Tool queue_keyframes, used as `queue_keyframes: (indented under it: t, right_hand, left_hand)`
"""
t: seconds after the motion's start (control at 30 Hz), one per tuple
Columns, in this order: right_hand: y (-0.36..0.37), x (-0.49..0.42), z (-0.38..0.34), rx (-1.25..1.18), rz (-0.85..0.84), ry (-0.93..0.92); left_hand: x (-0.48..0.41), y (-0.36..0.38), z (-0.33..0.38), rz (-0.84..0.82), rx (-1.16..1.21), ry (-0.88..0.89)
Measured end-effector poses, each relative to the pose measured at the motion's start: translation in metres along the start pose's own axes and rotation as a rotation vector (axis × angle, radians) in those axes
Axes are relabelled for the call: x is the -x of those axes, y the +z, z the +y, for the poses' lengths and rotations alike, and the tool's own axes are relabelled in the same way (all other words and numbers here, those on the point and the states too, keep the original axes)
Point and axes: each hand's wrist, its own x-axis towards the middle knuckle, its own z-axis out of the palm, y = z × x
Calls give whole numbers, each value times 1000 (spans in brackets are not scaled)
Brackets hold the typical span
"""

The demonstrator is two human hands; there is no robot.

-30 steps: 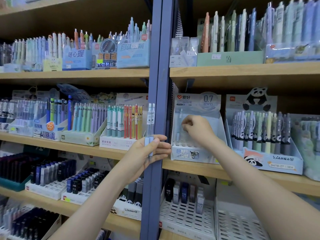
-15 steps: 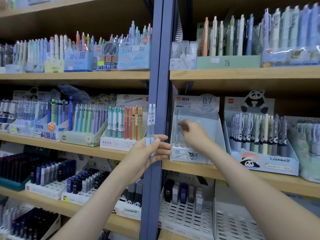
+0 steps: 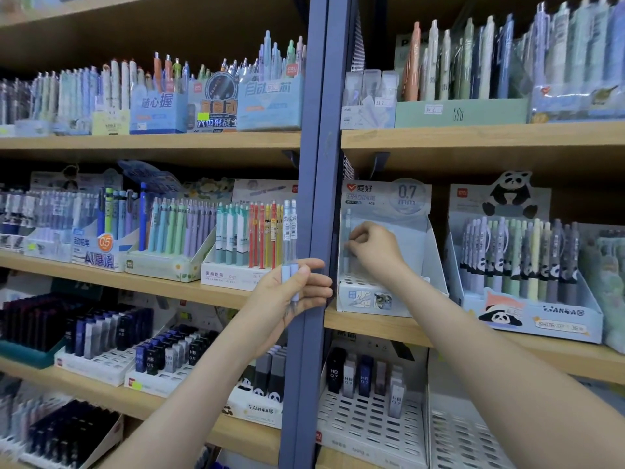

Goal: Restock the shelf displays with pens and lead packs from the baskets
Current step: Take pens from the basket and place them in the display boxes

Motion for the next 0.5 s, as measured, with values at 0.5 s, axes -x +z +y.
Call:
queue_keyframes:
  t: [0.5]
  right_hand:
    - [-1,2,2,87,-146,-83]
  left_hand:
    - [2,-1,-6,-14,50,-38]
